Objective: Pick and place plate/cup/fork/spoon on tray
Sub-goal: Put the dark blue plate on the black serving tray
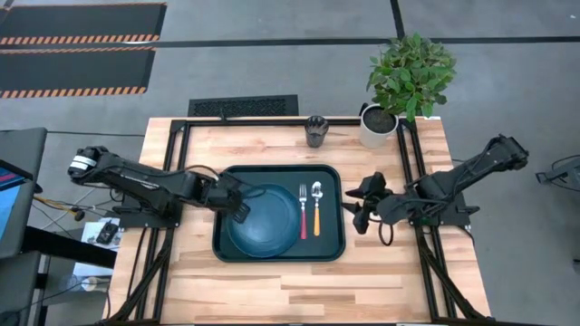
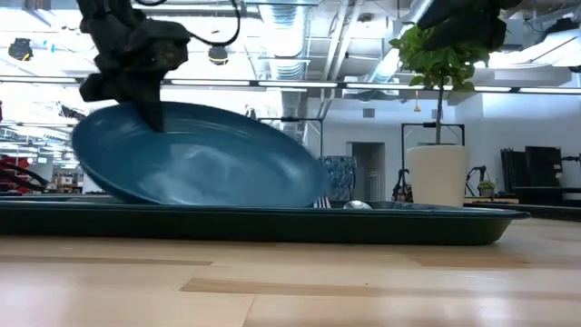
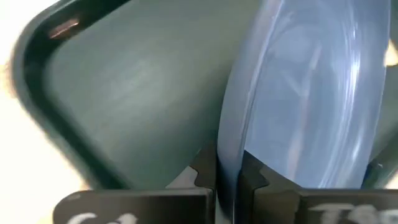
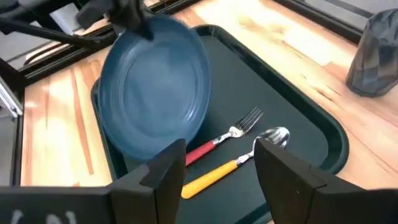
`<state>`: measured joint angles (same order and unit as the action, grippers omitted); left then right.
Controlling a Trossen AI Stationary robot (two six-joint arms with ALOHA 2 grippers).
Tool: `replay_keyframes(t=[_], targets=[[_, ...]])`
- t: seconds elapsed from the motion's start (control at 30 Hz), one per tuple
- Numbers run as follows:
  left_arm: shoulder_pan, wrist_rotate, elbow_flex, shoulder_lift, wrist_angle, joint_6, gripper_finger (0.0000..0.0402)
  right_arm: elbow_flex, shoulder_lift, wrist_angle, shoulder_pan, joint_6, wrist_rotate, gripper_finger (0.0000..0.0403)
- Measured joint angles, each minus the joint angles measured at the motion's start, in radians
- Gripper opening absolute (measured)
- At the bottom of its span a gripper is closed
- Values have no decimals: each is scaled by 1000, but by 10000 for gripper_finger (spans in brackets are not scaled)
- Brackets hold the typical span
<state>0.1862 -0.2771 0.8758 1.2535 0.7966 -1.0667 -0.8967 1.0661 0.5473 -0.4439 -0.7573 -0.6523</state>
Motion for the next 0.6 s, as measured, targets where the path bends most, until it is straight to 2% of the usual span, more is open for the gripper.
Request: replay_keyframes(t=[0.23, 0.33, 0.6], targets=[[-41, 47, -36, -47, 36, 10, 0, 0, 67, 5, -29, -14, 1, 207], [-50, 87, -85, -47, 14, 6, 0, 0, 87, 9, -35, -28, 1, 205], [-90, 112, -178, -47, -75, 39, 0, 0, 83, 15, -35, -32, 2, 203]])
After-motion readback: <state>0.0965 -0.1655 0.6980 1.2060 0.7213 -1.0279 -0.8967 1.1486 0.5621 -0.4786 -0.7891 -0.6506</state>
